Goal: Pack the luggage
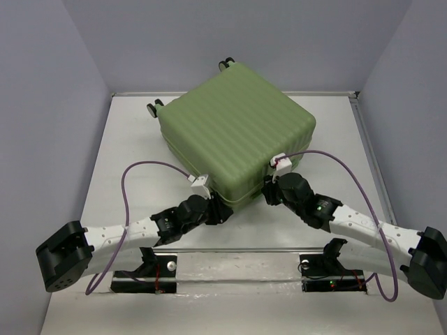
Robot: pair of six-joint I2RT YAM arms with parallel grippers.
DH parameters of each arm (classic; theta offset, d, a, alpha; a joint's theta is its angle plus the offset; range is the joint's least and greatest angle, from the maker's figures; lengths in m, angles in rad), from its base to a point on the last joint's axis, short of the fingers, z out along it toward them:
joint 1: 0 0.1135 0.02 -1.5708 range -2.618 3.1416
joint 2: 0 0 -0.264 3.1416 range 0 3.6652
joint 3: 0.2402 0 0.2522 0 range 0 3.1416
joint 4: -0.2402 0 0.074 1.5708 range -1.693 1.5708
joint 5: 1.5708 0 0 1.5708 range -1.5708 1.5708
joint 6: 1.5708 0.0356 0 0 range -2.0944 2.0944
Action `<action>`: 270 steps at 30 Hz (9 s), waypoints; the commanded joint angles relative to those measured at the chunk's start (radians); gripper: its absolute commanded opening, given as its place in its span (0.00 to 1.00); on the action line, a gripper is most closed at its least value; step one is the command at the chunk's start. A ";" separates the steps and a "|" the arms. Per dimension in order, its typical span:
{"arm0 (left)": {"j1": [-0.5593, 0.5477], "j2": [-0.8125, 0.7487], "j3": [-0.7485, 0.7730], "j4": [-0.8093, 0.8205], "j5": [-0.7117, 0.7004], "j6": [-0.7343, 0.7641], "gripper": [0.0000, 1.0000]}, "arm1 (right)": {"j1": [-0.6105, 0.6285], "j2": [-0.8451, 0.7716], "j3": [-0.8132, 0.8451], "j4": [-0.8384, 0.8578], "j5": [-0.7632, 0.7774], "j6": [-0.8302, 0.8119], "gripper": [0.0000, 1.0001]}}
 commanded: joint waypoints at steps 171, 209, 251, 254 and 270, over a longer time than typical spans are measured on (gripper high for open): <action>1.146 -0.197 0.159 -0.176 0.334 0.158 0.46 | 0.393 0.189 0.170 0.485 -0.194 0.182 0.07; 0.301 -0.237 0.224 -0.195 0.091 0.203 0.39 | 0.406 0.324 0.162 0.543 -0.051 0.202 0.07; 1.310 -0.096 0.719 -0.583 0.351 0.300 0.99 | 0.462 0.279 -0.176 1.068 0.164 0.260 0.07; 1.350 -0.059 0.679 -0.506 0.415 0.237 0.99 | 0.453 0.247 -0.198 1.051 0.167 0.263 0.07; 1.362 0.120 0.541 -0.296 0.536 0.138 0.96 | 0.453 0.253 -0.199 1.033 0.158 0.268 0.07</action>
